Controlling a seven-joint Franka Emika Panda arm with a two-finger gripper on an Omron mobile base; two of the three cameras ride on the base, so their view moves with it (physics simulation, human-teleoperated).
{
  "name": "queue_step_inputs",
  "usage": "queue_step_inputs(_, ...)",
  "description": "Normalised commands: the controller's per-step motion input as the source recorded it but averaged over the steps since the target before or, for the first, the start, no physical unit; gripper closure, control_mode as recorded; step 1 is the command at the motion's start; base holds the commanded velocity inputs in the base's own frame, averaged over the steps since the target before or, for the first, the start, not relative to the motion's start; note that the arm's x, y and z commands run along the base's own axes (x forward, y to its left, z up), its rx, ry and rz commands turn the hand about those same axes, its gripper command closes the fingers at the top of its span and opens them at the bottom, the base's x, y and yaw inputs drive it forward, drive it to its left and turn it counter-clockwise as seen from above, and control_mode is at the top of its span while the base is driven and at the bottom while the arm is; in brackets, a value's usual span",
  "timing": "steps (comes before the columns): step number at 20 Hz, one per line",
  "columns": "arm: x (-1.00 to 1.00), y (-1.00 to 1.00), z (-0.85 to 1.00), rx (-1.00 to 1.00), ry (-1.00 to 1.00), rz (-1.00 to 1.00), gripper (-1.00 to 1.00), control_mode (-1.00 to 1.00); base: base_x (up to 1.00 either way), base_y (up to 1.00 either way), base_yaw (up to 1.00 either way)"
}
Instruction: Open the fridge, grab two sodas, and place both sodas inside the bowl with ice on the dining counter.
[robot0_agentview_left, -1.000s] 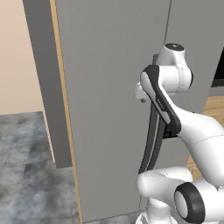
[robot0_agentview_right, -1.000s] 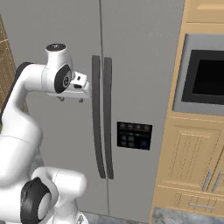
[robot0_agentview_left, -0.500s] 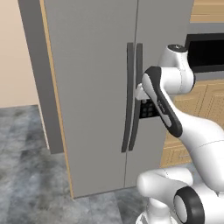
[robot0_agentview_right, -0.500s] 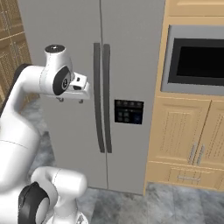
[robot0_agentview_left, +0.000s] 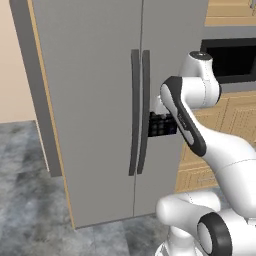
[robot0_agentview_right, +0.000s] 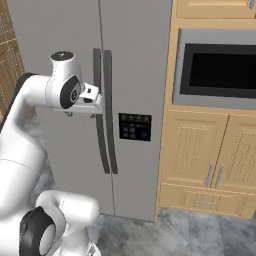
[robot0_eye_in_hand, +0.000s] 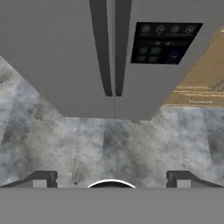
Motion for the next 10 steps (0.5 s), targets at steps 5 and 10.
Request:
queue_step_inputs(5,0.0,0.0,0.0,0.0,0.0,0.0,-1.0,1.0,0.03,-0.39,0.02)
queue_step_inputs(10,0.0,0.0,0.0,0.0,0.0,0.0,-1.0,1.0,0.24,0.05,0.01)
